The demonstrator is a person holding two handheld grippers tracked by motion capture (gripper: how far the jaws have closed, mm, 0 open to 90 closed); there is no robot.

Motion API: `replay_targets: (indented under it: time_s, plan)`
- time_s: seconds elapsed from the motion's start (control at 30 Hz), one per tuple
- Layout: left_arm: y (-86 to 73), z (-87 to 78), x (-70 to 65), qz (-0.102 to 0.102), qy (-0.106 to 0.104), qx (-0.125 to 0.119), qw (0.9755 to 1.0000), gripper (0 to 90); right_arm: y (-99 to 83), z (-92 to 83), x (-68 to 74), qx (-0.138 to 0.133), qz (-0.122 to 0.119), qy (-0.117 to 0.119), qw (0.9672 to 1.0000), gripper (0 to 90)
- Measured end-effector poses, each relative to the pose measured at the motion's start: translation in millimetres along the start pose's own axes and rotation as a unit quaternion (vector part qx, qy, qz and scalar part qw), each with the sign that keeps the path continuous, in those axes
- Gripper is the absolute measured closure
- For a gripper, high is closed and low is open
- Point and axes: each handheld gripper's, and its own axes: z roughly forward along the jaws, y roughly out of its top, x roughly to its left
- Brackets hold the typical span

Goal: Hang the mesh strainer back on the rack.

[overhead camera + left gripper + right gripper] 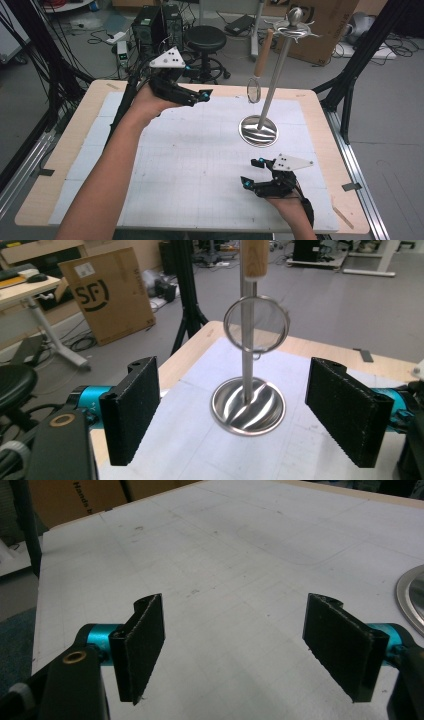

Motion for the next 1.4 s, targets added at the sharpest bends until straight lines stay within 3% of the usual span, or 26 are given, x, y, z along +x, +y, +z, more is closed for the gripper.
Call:
replay_targets:
  time_s: [0.17, 0.43, 0.6, 0.8, 0.87, 0.93, 1.07, 1.4]
  plan:
    - [-21.0, -15.4, -5.5, 0.004, 0.016, 0.0, 0.9999, 21.3, -0.1, 0.6, 0.2, 0.002, -0.001, 0.0, 1.0, 24.0]
    - [-49.8, -30.1, -17.0, -0.002, 0.002, -0.004, 1.0, 19.8, 2.0, 0.1, 0.4, -0.003, 0.0, -0.002, 1.0, 24.0]
    - [-69.4, -38.2, -26.0, -0.017, 0.007, -0.017, 0.9997, 19.2, 2.0, -0.1, -0.2, -0.002, -0.002, -0.004, 1.0, 24.0]
    - [-97.4, -55.5, -34.8, -0.029, 0.024, -0.03, 0.9989, 18.7, 1.1, 1.0, 0.6, 0.004, 0.0, -0.003, 1.0, 24.0]
    - [-110.8, -61.4, -38.6, -0.037, 0.038, -0.024, 0.9983, 18.6, 1.1, 1.9, 0.9, 0.004, -0.003, -0.004, 1.0, 24.0]
    - [-121.3, -65.6, -42.4, -0.033, 0.048, -0.019, 0.9981, 18.2, 1.2, 2.6, 1.2, 0.005, -0.003, -0.003, 1.0, 24.0]
    - [-141.5, -75.0, -48.6, -0.039, 0.051, -0.019, 0.9978, 17.8, 0.9, 2.6, 1.6, 0.007, -0.002, -0.004, 1.0, 24.0]
    - [-161.6, -93.3, -59.0, -0.053, 0.05, -0.029, 0.9969, 16.2, 0.9, 2.4, 0.7, 0.008, -0.003, -0.006, 0.9999, 24.0]
